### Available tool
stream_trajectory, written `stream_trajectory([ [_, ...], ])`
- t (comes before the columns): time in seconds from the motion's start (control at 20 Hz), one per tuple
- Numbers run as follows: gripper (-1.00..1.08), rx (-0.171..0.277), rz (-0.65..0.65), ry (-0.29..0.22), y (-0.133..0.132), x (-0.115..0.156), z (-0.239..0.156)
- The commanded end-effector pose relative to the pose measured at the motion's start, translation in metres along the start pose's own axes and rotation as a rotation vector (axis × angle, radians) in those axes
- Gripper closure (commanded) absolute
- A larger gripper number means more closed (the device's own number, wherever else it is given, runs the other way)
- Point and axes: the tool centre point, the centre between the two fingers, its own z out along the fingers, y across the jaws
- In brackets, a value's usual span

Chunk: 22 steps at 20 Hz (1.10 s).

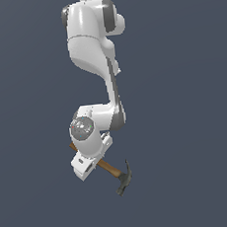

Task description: Pick up the object and move it to a goal position.

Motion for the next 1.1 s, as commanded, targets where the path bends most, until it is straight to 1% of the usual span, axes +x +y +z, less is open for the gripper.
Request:
stream_trajectory([
  [0.0,1.08,0.0,0.001,0.0,0.0,-0.001,0.0],
  [0.3,1.08,0.0,0.001,0.0,-0.003,0.001,-0.009],
  [0.55,1.08,0.0,0.001,0.0,-0.011,0.005,-0.031],
  [0.8,1.08,0.0,0.0,-0.001,-0.025,0.013,-0.067],
  [1.05,1.08,0.001,0.0,-0.002,-0.043,0.024,-0.12],
])
